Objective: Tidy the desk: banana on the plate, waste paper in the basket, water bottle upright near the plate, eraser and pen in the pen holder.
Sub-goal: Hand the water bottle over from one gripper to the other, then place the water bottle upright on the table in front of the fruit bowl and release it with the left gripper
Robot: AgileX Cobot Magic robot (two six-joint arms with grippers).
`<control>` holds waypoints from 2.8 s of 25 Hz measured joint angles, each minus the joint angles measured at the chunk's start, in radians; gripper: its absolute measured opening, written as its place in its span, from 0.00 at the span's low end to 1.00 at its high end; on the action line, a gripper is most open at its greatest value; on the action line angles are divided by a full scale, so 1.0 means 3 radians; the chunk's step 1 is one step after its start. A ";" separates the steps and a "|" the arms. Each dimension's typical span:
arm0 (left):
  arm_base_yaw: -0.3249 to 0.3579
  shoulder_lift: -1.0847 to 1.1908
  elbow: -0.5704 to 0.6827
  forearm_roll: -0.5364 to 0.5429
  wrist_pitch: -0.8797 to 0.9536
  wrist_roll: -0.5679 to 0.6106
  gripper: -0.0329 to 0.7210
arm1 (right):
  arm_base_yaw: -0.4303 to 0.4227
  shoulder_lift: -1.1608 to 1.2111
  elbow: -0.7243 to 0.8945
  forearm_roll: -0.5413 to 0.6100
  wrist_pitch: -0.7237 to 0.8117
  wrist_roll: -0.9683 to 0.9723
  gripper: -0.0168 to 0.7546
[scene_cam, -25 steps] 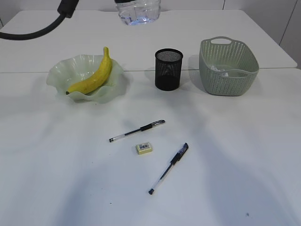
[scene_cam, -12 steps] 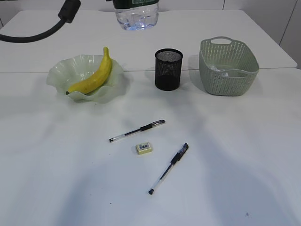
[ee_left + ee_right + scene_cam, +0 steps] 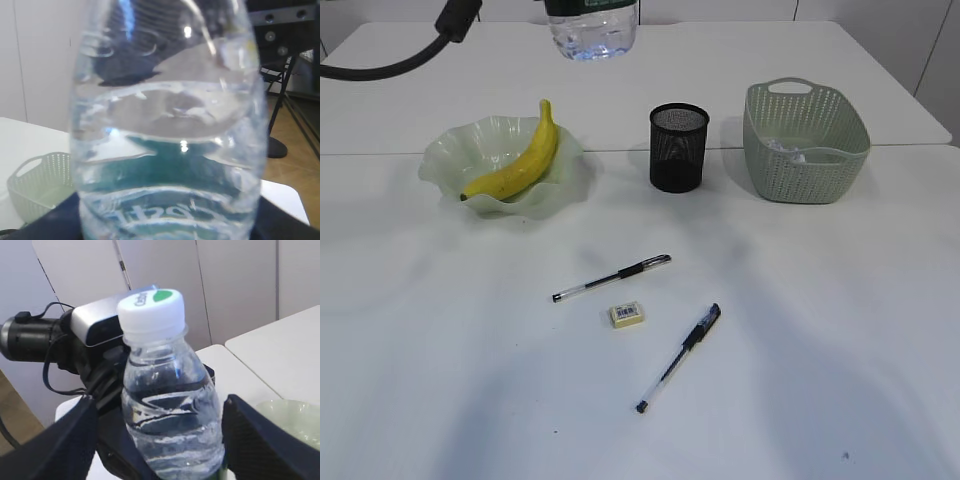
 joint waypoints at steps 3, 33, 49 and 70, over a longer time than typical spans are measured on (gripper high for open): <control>0.0037 0.0000 0.0000 0.0000 -0.0072 0.0000 0.53 | 0.0000 0.0000 0.0000 -0.0123 -0.0068 0.0000 0.76; 0.0336 0.0000 0.0000 0.0008 -0.0353 0.0000 0.53 | 0.0000 0.0000 0.0000 -0.1081 -0.1160 0.0106 0.76; 0.0566 0.0006 0.0000 0.0583 -0.0416 0.0018 0.53 | -0.0310 0.0000 0.0266 -0.1937 -0.1622 0.0759 0.76; 0.0831 0.0006 0.0510 0.1106 -0.0974 0.0065 0.53 | -0.0340 0.0000 0.0732 -0.2071 -0.1991 0.0759 0.76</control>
